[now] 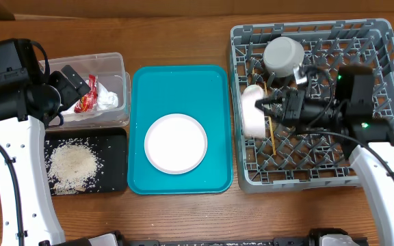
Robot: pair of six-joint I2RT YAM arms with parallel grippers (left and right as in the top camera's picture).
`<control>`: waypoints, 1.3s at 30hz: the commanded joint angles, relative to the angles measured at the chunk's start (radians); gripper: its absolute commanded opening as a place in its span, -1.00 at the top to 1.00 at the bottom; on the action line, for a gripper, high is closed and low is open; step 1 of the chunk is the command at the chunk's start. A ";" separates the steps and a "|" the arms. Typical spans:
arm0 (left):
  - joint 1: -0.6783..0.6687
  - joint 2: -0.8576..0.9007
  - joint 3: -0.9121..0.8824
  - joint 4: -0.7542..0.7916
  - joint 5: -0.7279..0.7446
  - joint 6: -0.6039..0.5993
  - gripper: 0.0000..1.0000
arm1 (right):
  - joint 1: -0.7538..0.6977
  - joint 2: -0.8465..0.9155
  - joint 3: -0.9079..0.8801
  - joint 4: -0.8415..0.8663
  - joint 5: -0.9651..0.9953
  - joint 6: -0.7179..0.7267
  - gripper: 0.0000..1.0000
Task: Sort waste into correct bins and load items into the dishwasher
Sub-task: 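Carry the pink bowl to the rack's near side and release it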
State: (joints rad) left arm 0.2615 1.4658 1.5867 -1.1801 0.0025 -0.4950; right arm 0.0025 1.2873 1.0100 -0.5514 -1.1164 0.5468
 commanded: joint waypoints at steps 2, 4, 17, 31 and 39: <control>-0.006 -0.015 0.017 0.002 -0.013 0.008 -1.00 | -0.066 -0.013 -0.139 0.076 -0.071 0.006 0.92; -0.006 -0.015 0.017 0.002 -0.013 0.008 -1.00 | -0.090 -0.011 -0.175 0.101 -0.072 0.004 0.92; -0.007 -0.015 0.017 0.002 -0.013 0.009 -1.00 | -0.169 0.003 -0.256 0.159 -0.185 0.064 0.92; -0.006 -0.015 0.017 0.002 -0.013 0.009 -1.00 | -0.168 0.004 -0.308 0.249 -0.207 0.130 0.92; -0.007 -0.015 0.017 0.002 -0.013 0.009 -1.00 | -0.169 0.005 -0.356 0.295 -0.193 0.130 0.92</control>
State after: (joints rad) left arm 0.2619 1.4658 1.5867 -1.1793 0.0025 -0.4950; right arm -0.1631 1.2907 0.6563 -0.2825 -1.3014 0.6807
